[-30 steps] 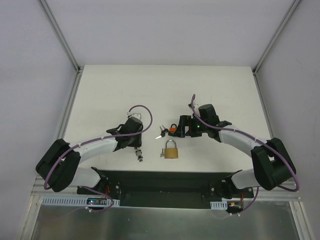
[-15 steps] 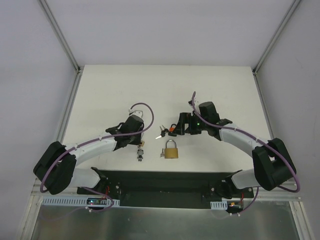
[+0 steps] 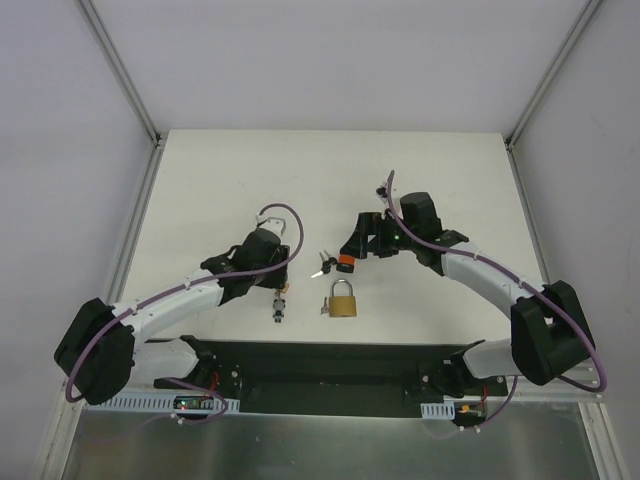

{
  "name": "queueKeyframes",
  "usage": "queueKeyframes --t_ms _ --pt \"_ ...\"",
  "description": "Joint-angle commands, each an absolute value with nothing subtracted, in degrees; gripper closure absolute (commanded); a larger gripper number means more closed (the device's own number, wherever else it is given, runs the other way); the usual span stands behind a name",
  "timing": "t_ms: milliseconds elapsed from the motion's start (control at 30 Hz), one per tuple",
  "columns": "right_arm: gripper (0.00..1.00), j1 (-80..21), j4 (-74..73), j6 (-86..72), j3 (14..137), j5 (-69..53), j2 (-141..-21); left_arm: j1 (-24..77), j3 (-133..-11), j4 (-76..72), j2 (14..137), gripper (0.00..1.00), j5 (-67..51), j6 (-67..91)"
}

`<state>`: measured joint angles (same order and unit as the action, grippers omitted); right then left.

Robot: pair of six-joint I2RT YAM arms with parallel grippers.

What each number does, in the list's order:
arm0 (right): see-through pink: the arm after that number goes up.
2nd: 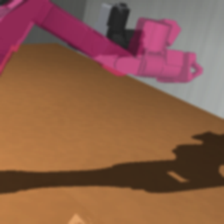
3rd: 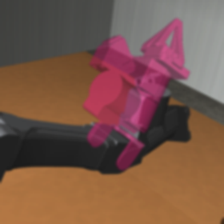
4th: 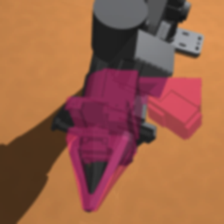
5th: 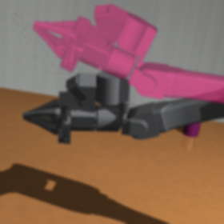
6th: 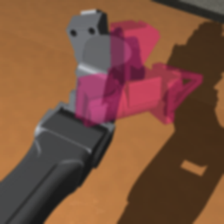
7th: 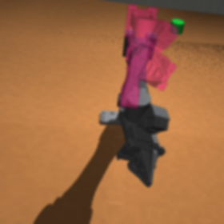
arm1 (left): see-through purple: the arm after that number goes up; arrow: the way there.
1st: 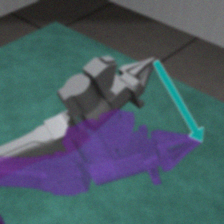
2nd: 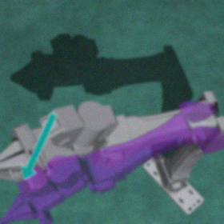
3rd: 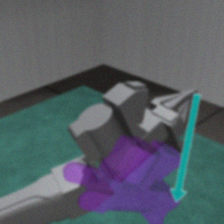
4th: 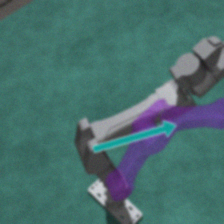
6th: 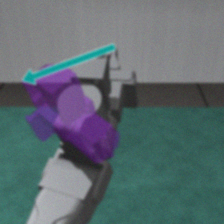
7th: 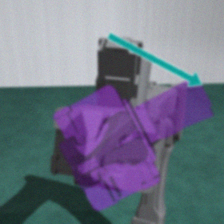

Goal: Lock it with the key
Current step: Adjust the lock at the center of the board, then pick up the lock from the center of the board.

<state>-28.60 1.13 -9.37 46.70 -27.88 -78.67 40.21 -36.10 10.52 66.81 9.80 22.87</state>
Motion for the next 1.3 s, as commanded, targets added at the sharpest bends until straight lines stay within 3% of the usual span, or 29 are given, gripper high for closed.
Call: queueKeyframes --t_ms 0,100,333,500,700,967,1067,1267 --pt "0.03 -28.3 2.46 -9.05 48.43 -29.27 -76.9 40.87 -38.23 11.6 69.6 0.49 6.51 20.22" --pt "0.03 -28.3 2.55 -9.14 47.9 -29.36 -76.82 40.87 -39.37 11.6 72.76 0.43 5.1 18.03" --pt "0.03 -28.3 2.46 -9.05 47.37 -28.92 -76.82 41.13 -41.74 12.3 79.53 0.47 3.34 15.91" --pt "0.03 -28.13 2.46 -9.05 47.46 -28.83 -77.25 41.4 -42.45 13.27 82.7 0.58 4.3 16.17" --pt "0.03 -27.95 2.46 -8.97 47.46 -28.83 -77.61 42.19 -42.71 14.24 84.72 0.63 5.8 16.87" --pt "0.03 -27.86 2.46 -8.88 47.72 -29.0 -77.26 42.36 -43.24 14.24 86.66 0.95 6.41 16.61" --pt "0.03 -27.86 2.46 -8.53 47.9 -28.65 -76.82 42.45 -43.59 14.24 84.82 1.0 6.77 16.44" --pt "0.03 -27.86 2.64 -8.0 49.3 -29.71 -76.11 42.36 -44.74 14.15 77.79 1.0 5.19 14.25"
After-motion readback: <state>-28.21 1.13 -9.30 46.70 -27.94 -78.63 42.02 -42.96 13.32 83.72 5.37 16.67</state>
